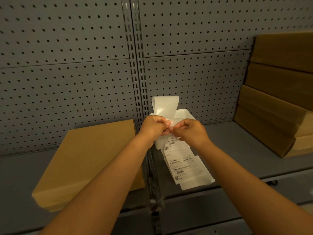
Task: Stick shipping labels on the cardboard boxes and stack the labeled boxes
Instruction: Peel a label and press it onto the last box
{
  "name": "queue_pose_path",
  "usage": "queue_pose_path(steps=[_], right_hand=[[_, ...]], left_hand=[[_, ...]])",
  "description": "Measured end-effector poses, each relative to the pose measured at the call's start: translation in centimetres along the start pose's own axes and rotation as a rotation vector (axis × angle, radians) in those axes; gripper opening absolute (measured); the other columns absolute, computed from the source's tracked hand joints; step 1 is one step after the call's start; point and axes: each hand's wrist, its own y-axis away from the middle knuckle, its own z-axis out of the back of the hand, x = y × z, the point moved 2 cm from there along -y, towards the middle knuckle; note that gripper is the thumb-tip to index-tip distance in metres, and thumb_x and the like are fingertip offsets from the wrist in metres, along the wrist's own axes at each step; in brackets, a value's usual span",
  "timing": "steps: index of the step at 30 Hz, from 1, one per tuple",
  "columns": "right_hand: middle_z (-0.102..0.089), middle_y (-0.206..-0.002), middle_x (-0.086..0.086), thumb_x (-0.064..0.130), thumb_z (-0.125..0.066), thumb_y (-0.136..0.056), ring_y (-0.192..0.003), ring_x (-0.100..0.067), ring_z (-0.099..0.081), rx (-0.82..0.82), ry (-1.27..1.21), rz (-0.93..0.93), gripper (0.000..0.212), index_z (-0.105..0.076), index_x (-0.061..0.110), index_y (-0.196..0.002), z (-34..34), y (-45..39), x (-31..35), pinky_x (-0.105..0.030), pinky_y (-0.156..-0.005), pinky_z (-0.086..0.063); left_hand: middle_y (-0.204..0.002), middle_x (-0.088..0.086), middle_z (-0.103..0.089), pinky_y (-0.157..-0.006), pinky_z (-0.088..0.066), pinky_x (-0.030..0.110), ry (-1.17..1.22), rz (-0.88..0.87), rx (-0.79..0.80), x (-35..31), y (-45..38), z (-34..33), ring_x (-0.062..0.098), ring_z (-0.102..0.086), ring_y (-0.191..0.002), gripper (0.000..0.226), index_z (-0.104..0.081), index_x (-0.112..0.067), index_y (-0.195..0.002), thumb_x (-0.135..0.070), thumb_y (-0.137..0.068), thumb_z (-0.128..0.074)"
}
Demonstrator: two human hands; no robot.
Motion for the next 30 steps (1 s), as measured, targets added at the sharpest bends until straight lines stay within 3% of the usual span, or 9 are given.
queue_pose_path(steps=[2, 6, 8, 11, 16, 25, 30], right_hand=[[-0.071, -0.074, -0.004, 0.024, -0.077, -0.077, -0.077, -0.019, -0.068, -0.005, -0.002, -0.005, 0.014, -0.067, 0.014, -0.077, 0.01, 0.02, 0.01, -0.036, -0.078, -0.058], [-0.071, -0.076, -0.006, 0.020, -0.076, -0.077, -0.082, -0.024, -0.070, 0.002, -0.024, -0.024, 0.011, -0.066, 0.016, -0.074, -0.01, 0.01, 0.02, -0.038, -0.080, -0.058], [-0.071, -0.077, -0.007, 0.018, -0.076, -0.077, -0.084, -0.026, -0.070, 0.006, -0.037, -0.036, 0.010, -0.067, 0.016, -0.073, -0.02, -0.04, -0.03, -0.039, -0.079, -0.058], [-0.072, -0.082, -0.009, 0.017, -0.074, -0.080, -0.085, -0.026, -0.070, 0.018, -0.062, -0.042, 0.007, -0.069, 0.014, -0.077, -0.16, 0.09, -0.06, -0.037, -0.076, -0.058], [-0.072, -0.085, -0.011, 0.023, -0.078, -0.077, -0.080, -0.022, -0.068, 0.020, -0.080, -0.043, 0.016, -0.068, 0.010, -0.079, -0.27, 0.24, -0.21, -0.036, -0.074, -0.057], [-0.070, -0.084, -0.007, 0.009, -0.071, -0.079, -0.078, -0.017, -0.066, 0.060, -0.119, -0.099, 0.005, -0.069, 0.010, -0.083, 0.15, -0.10, -0.17, -0.029, -0.068, -0.055], [-0.071, -0.089, -0.009, 0.011, -0.070, -0.080, -0.080, -0.018, -0.067, 0.049, -0.135, -0.102, 0.012, -0.069, 0.005, -0.091, 0.13, -0.03, -0.19, -0.028, -0.068, -0.055]], left_hand=[[-0.078, 0.009, -0.067, -0.064, -0.057, 0.015, 0.001, -0.003, -0.010, -0.07, 0.10, -0.10, 0.012, -0.065, -0.068, 0.004, -0.066, -0.005, -0.087, -0.005, -0.089, -0.062], [-0.086, 0.014, -0.067, -0.069, -0.058, 0.018, 0.013, 0.006, -0.002, 0.06, 0.25, -0.09, 0.015, -0.066, -0.072, 0.009, -0.065, 0.002, -0.096, -0.001, -0.087, -0.064], [-0.087, 0.015, -0.066, -0.071, -0.058, 0.020, 0.026, 0.008, 0.022, 0.08, 0.45, 0.00, 0.017, -0.067, -0.074, 0.005, -0.065, 0.000, -0.089, 0.003, -0.085, -0.065], [-0.079, 0.012, -0.064, -0.068, -0.058, 0.021, 0.046, 0.001, 0.023, -0.04, 0.70, 0.26, 0.016, -0.066, -0.070, 0.015, -0.061, -0.005, -0.077, 0.008, -0.085, -0.063], [-0.078, 0.011, -0.067, -0.071, -0.058, 0.021, 0.029, 0.013, 0.023, -0.01, 0.89, 0.45, 0.014, -0.067, -0.069, 0.014, -0.063, -0.005, -0.079, 0.007, -0.086, -0.061], [-0.084, 0.013, -0.066, -0.072, -0.059, 0.024, 0.091, 0.040, 0.027, -0.25, 0.88, 0.38, 0.017, -0.068, -0.070, 0.009, -0.065, -0.001, -0.084, 0.008, -0.084, -0.064], [-0.087, 0.014, -0.064, -0.071, -0.059, 0.025, 0.108, 0.040, 0.038, -0.39, 1.00, 0.39, 0.020, -0.068, -0.073, 0.013, -0.063, -0.004, -0.081, 0.008, -0.084, -0.064]])
